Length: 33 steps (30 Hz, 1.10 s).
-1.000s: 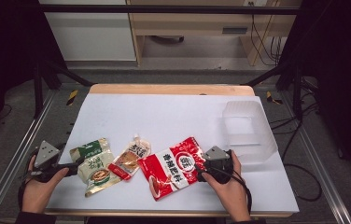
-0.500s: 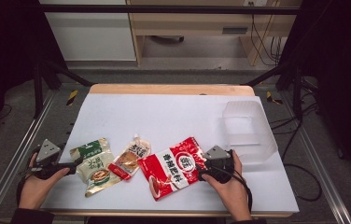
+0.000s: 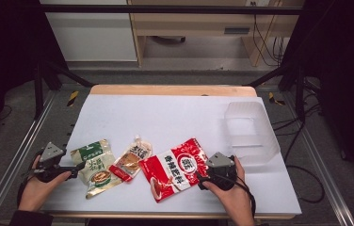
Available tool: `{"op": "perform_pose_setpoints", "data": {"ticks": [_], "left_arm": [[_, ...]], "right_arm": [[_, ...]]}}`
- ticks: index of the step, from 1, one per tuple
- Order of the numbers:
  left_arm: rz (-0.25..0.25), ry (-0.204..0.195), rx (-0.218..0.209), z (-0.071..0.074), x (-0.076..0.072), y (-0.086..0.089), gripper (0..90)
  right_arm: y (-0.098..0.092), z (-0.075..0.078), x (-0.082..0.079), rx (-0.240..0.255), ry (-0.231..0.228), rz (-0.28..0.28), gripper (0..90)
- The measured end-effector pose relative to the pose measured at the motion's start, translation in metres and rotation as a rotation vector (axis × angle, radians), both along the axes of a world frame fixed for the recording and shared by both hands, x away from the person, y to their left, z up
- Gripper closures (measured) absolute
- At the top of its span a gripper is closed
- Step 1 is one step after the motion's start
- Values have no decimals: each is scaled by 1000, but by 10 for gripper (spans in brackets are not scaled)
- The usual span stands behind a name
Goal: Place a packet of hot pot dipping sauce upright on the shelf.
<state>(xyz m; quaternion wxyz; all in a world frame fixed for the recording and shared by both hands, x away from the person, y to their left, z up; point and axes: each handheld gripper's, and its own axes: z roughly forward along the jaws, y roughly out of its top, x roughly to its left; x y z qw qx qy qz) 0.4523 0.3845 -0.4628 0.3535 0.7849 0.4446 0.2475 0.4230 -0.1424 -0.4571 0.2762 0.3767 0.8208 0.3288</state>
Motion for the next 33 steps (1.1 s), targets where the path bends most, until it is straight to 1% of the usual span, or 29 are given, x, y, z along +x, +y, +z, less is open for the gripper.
{"op": "perform_pose_setpoints", "data": {"ticks": [3, 5, 7, 8, 10, 12, 13, 15, 17, 18, 21, 24, 25, 26, 29, 30, 31, 33], "left_arm": [[2, 24, -12, -2, 2, 1, 72], [6, 13, -8, -2, 1, 2, 92], [3, 16, -37, -1, 1, 2, 116], [-7, 25, -33, -2, 1, 2, 119], [-25, 46, -20, -3, 2, 0, 162], [-36, 53, -30, -3, 1, -1, 176], [-41, 51, -31, -3, 1, -1, 211], [-42, 58, -41, -4, 1, -1, 234], [-56, 60, -49, -4, 2, -2, 327], [-60, 72, -47, -5, 3, -1, 338], [-65, 87, -50, -6, 3, -2, 450], [-69, 110, -53, -7, 3, -1, 610], [-78, 108, -49, -7, 3, 0, 643], [-90, 103, -33, -5, 2, 0, 701], [-103, 81, -22, 2, -1, 0, 823], [-107, 68, -30, 5, -3, 0, 867], [-118, 59, -19, 8, -4, 0, 892], [-119, 41, -20, 13, -7, -2, 900]], "right_arm": [[0, -1, -3, -9, 9, 2, 75], [0, -2, -3, -14, 14, 5, 75], [0, -3, -1, -22, 13, 6, 78], [1, -2, -1, -23, 13, 6, 78], [1, -3, 0, -28, 13, 8, 78], [1, -3, 0, -38, 16, 2, 79], [1, -3, 0, -42, 17, -3, 80], [0, -3, 1, -41, 17, -5, 81], [1, -3, 2, -49, 19, -7, 84], [1, -3, 2, -52, 19, -9, 84], [1, -3, 3, -56, 23, -12, 85], [1, -3, 3, -54, 19, -16, 87], [1, -3, 3, -55, 18, -17, 87], [1, -3, 3, -56, 16, -17, 88], [1, -3, 4, -56, 13, -19, 89], [2, -3, 3, -58, 17, -18, 89], [2, -3, 3, -61, 15, -14, 89], [2, -3, 3, -65, 13, -11, 89]]}}
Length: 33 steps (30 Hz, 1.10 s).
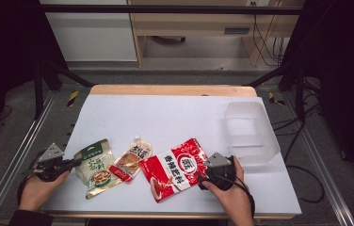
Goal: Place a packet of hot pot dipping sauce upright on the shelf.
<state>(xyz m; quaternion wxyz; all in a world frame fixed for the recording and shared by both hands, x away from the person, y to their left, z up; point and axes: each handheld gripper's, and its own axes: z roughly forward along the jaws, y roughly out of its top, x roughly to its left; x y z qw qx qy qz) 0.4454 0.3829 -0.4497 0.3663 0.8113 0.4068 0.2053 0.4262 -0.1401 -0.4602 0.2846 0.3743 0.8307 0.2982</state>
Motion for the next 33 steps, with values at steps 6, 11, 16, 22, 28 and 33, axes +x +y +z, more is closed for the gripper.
{"op": "perform_pose_setpoints", "data": {"ticks": [6, 11, 16, 22, 28, 33], "left_arm": [[1, -92, -18, 24, -15, -3, 900], [6, -165, -21, 43, -28, 1, 900], [-14, -208, -3, 60, -37, 2, 900], [-64, -245, 19, 76, -43, -11, 900], [-126, -252, 59, 89, -45, -25, 900], [-161, -256, 78, 105, -37, -33, 900]], "right_arm": [[-3, 1, 0, 6, -6, -8, 89], [-2, 2, 0, 4, -11, -12, 82], [-2, 1, 1, -1, -14, -9, 82], [-3, 0, 1, -3, -8, -7, 81], [-1, 0, 1, 11, -12, -2, 77], [0, 4, -2, 45, -8, 15, 79]]}}
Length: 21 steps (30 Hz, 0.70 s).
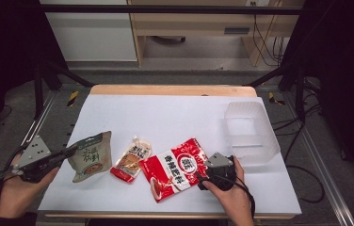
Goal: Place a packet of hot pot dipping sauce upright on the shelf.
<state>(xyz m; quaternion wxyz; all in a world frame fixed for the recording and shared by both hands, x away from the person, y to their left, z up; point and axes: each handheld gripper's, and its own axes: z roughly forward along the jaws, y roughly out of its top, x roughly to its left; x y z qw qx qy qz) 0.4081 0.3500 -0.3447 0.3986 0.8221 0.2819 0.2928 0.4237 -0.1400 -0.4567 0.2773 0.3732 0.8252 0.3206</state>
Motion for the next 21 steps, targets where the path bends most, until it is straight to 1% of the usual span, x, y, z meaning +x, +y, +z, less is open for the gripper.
{"op": "perform_pose_setpoints", "data": {"ticks": [2, 3, 4, 6, 9, 12, 13, 14, 15, 17, 19, 21], "left_arm": [[-12, -5, 26, 7, 5, -5, 900], [-15, -9, 42, 10, 7, -8, 900], [-21, -1, 48, 13, 10, -10, 900], [-30, -1, 58, 18, 14, -14, 900], [-40, -10, 71, 28, 17, -20, 900], [-62, -12, 82, 35, 21, -26, 900], [-68, -9, 81, 37, 23, -28, 900], [-74, -7, 84, 38, 24, -30, 900], [-78, -3, 83, 39, 25, -31, 900], [-88, 5, 95, 41, 29, -35, 900], [-94, 11, 108, 42, 32, -40, 900], [-105, 12, 118, 44, 35, -45, 900]], "right_arm": [[1, 2, -1, 4, -6, 12, 84], [3, 4, -1, 15, -7, 18, 88], [3, 6, -2, 26, -9, 26, 90], [5, 9, -1, 40, -9, 31, 97], [9, 14, 0, 34, -12, 53, 105], [15, 22, 6, 31, -26, 85, 143], [17, 25, 8, 40, -27, 96, 153], [20, 28, 11, 35, -21, 108, 156], [22, 31, 13, 20, -13, 113, 164], [28, 37, 19, -25, 16, 135, 174], [33, 42, 25, -38, 29, 172, 177], [39, 49, 30, -41, 36, 202, 180]]}}
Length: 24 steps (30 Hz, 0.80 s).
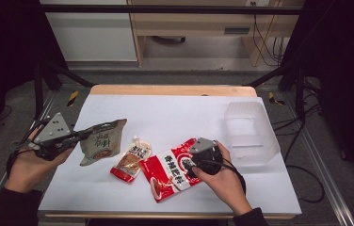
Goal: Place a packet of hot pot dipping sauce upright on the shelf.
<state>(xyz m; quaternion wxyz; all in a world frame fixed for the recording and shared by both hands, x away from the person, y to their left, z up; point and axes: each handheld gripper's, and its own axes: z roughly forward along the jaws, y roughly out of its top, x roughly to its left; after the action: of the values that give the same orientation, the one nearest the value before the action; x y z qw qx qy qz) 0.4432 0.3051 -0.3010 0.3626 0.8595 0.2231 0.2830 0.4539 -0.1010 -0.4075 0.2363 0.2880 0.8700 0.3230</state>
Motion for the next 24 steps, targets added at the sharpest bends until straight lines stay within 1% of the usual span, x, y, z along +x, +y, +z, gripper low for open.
{"op": "perform_pose_setpoints", "data": {"ticks": [2, 4, 7, 8, 10, 12, 16, 18, 19, 21, 24], "left_arm": [[-9, 1, 5, 2, 3, -5, 900], [-22, 4, 6, 4, 6, -10, 900], [-43, 9, 5, 6, 10, -17, 900], [-43, 9, 5, 6, 10, -17, 900], [-63, 13, 8, 6, 13, -26, 900], [-79, 17, 14, 5, 14, -32, 900], [-102, 20, 24, 3, 17, -43, 900], [-110, 21, 23, 3, 17, -47, 900], [-114, 21, 23, 3, 18, -49, 900], [-126, 24, 21, 4, 18, -54, 900], [-137, 22, 22, 6, 19, -59, 900]], "right_arm": [[6, 8, 4, -1, 5, 24, 179], [12, 17, 6, -21, 7, 57, 176], [19, 30, 11, -44, 21, 83, 149], [22, 34, 12, -48, 29, 94, 137], [26, 42, 13, -58, 39, 135, 111], [31, 49, 13, -67, 57, 168, 106], [38, 58, 13, -136, 74, 220, 117], [39, 61, 14, -147, 73, 233, 131], [40, 63, 14, -151, 80, 234, 142], [40, 67, 15, -161, 68, 237, 161], [40, 74, 18, -169, 67, 244, 170]]}}
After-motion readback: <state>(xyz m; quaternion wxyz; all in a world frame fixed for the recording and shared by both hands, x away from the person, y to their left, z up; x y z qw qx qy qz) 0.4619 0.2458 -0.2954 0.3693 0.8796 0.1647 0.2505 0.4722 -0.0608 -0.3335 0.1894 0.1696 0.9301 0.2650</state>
